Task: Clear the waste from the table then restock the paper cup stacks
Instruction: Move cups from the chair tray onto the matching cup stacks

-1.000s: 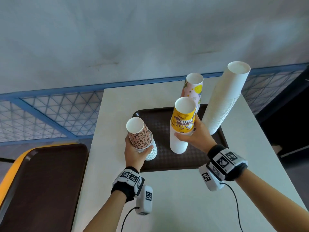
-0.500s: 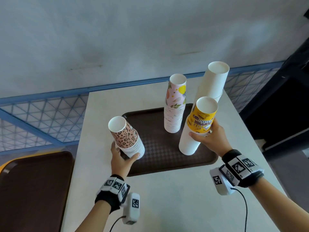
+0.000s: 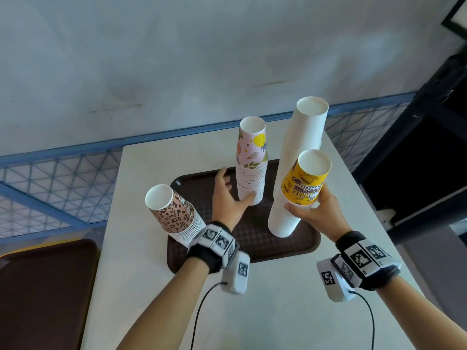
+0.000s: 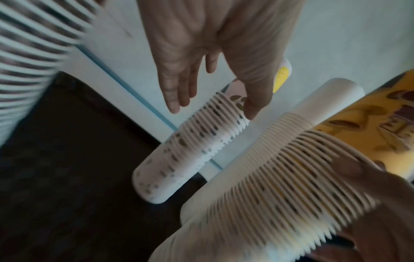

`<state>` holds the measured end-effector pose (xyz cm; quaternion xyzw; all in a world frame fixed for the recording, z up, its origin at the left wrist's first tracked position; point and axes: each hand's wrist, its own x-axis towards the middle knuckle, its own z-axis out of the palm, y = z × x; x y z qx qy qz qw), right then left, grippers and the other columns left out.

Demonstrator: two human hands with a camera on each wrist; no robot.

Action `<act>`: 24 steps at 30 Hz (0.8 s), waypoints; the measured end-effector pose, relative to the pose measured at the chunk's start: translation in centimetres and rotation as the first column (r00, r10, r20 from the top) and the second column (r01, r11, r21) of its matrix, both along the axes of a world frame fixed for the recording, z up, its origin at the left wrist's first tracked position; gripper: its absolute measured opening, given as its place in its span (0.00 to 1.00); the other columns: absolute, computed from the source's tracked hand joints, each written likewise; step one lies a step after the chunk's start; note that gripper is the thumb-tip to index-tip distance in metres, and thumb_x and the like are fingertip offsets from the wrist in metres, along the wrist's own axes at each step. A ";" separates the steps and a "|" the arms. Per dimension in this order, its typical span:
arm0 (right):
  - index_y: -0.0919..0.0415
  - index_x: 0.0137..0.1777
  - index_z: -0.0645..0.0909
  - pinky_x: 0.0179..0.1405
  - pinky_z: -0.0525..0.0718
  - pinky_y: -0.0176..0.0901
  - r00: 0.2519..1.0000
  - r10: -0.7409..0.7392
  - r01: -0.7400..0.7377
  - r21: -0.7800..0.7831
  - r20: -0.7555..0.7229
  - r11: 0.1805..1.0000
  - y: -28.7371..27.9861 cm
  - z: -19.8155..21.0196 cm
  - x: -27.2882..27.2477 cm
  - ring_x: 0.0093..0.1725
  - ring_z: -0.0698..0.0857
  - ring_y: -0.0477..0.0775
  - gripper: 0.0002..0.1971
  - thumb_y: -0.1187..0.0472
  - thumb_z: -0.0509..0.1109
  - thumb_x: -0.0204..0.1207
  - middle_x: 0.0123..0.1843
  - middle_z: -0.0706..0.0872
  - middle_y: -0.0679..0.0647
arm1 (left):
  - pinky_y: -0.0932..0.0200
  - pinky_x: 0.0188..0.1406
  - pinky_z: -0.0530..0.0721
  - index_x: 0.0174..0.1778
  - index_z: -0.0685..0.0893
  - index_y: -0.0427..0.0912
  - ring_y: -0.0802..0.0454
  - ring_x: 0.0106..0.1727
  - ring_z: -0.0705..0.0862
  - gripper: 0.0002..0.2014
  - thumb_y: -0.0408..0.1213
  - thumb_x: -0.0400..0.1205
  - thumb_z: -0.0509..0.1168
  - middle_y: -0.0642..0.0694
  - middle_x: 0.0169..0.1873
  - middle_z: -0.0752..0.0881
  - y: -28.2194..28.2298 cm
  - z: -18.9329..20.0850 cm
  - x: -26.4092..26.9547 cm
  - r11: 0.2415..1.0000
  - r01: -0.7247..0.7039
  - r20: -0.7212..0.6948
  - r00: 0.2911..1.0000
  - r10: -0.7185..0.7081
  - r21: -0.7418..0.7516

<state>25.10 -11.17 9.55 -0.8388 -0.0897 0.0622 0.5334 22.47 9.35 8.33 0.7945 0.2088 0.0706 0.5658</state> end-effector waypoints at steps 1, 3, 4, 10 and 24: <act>0.60 0.69 0.71 0.43 0.76 0.14 1.000 0.003 -0.003 0.006 -0.004 1.000 0.0 -0.1 0.1 0.52 0.82 0.45 0.36 0.66 0.82 0.61 0.55 0.82 0.46 | 0.46 0.72 0.73 0.78 0.55 0.46 0.47 0.71 0.73 0.49 0.38 0.66 0.78 0.41 0.73 0.70 -0.2 0.5 1.5 1.000 -0.002 0.012 1.000 0.002 0.010; 0.59 0.68 0.71 0.44 0.77 0.15 1.000 0.016 -0.016 0.009 -0.016 1.000 0.1 -0.3 0.3 0.51 0.82 0.43 0.35 0.65 0.82 0.61 0.55 0.83 0.46 | 0.44 0.77 0.68 0.79 0.52 0.46 0.45 0.76 0.68 0.53 0.39 0.64 0.80 0.41 0.77 0.64 -0.6 1.1 3.9 1.000 -0.004 0.014 1.000 0.004 0.016; 0.58 0.68 0.71 0.44 0.78 0.14 1.000 0.018 -0.018 0.014 -0.024 1.000 0.1 -0.4 0.4 0.51 0.83 0.40 0.35 0.65 0.82 0.60 0.54 0.83 0.46 | 0.44 0.77 0.67 0.79 0.51 0.45 0.45 0.77 0.67 0.55 0.39 0.63 0.80 0.41 0.78 0.63 -0.8 1.2 4.8 1.000 -0.008 0.009 1.000 0.008 0.017; 0.59 0.69 0.71 0.43 0.75 0.11 0.999 0.037 -0.036 0.028 -0.036 0.999 -0.1 -0.9 0.6 0.47 0.81 0.23 0.36 0.66 0.82 0.61 0.52 0.82 0.39 | 0.49 0.69 0.77 0.73 0.62 0.43 0.44 0.67 0.79 0.45 0.40 0.64 0.79 0.42 0.67 0.79 -1.3 0.7 6.6 0.999 -0.045 0.012 0.999 0.045 0.030; 0.59 0.71 0.69 0.48 0.76 0.25 1.000 0.023 -0.023 0.021 -0.019 1.000 0.3 -0.6 0.2 0.55 0.81 0.47 0.37 0.64 0.81 0.63 0.58 0.82 0.46 | 0.65 0.57 0.78 0.67 0.71 0.43 0.52 0.57 0.83 0.39 0.36 0.62 0.80 0.45 0.61 0.84 1.1 0.8 -1.8 0.983 -0.117 0.073 0.992 0.107 0.141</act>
